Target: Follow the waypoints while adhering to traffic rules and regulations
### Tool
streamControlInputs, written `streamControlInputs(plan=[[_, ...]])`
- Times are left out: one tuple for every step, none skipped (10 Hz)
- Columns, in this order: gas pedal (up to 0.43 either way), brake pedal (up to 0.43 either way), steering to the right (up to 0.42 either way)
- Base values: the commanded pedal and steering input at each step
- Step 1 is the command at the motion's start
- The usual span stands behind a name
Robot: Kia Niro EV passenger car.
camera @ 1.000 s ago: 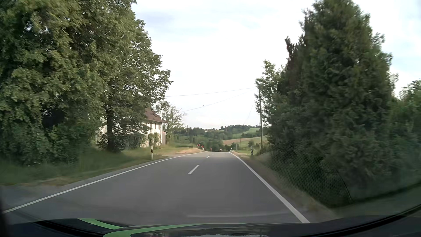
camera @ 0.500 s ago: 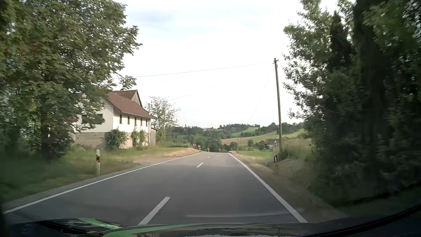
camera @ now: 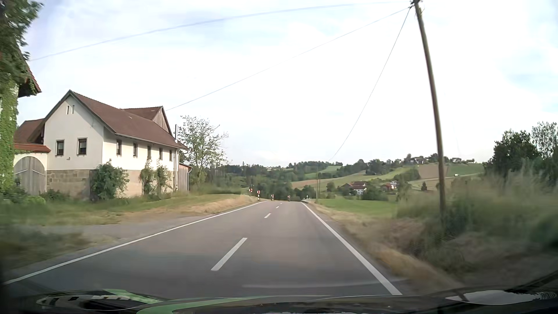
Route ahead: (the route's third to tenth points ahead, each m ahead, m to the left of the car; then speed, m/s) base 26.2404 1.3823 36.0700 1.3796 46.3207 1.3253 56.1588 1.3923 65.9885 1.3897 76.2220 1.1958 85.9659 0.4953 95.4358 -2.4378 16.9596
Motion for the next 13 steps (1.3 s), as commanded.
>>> streamControlInputs(plan=[[0.087, 0.0, 0.001], [0.087, 0.0, 0.001], [0.087, 0.0, 0.0], [0.087, 0.0, -0.001], [0.087, 0.0, -0.001], [0.067, 0.0, -0.001], [0.067, 0.0, -0.001], [0.067, 0.0, -0.001], [0.067, 0.0, -0.001], [0.067, 0.0, -0.001], [0.067, 0.0, -0.001], [0.067, 0.0, -0.001], [0.047, 0.0, -0.001]])
